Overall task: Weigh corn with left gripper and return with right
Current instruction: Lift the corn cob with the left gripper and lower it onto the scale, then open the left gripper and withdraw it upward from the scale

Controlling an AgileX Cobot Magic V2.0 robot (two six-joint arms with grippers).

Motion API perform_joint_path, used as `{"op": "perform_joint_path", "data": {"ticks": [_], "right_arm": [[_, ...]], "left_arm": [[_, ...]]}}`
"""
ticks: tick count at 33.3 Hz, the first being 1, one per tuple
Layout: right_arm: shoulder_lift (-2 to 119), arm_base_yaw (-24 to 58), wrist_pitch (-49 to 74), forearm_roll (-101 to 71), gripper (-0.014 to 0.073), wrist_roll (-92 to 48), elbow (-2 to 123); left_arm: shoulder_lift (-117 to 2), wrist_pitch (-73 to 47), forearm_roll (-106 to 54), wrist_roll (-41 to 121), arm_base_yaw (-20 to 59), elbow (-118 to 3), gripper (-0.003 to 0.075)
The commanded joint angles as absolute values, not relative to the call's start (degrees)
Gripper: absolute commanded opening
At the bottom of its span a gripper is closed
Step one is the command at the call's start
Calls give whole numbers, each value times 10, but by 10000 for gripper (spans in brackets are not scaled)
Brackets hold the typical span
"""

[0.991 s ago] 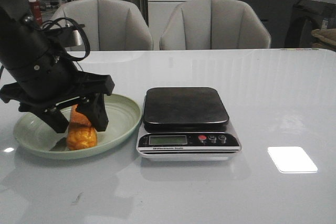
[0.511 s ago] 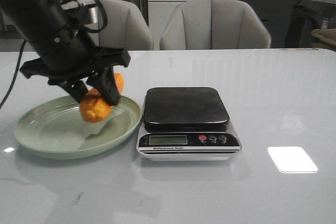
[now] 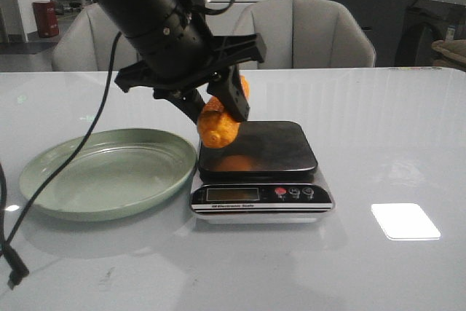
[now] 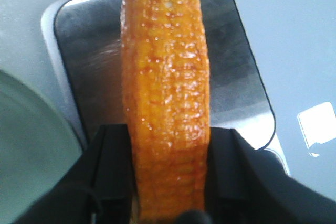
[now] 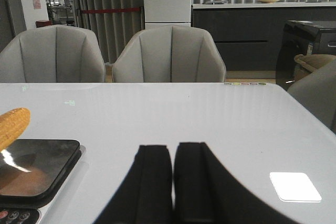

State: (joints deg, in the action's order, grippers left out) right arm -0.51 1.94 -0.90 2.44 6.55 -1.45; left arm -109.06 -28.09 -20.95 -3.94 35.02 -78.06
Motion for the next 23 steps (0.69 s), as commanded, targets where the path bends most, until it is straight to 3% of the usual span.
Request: {"op": "perform_joint_path", "data": {"ticks": [1, 4, 6, 23], "right_arm": [[-17, 16, -57, 33, 185, 60, -21], [-17, 16, -57, 33, 185, 60, -21], [-17, 16, -57, 33, 185, 60, -21], [-17, 16, -57, 33, 185, 60, -21]], "left_arm": [[-1078, -240, -244, -43, 362, -805, 317], [-1094, -238, -263, -43, 368, -815, 449], [-1102, -241, -272, -43, 371, -821, 489], [-1068, -263, -265, -42, 364, -825, 447]]}}
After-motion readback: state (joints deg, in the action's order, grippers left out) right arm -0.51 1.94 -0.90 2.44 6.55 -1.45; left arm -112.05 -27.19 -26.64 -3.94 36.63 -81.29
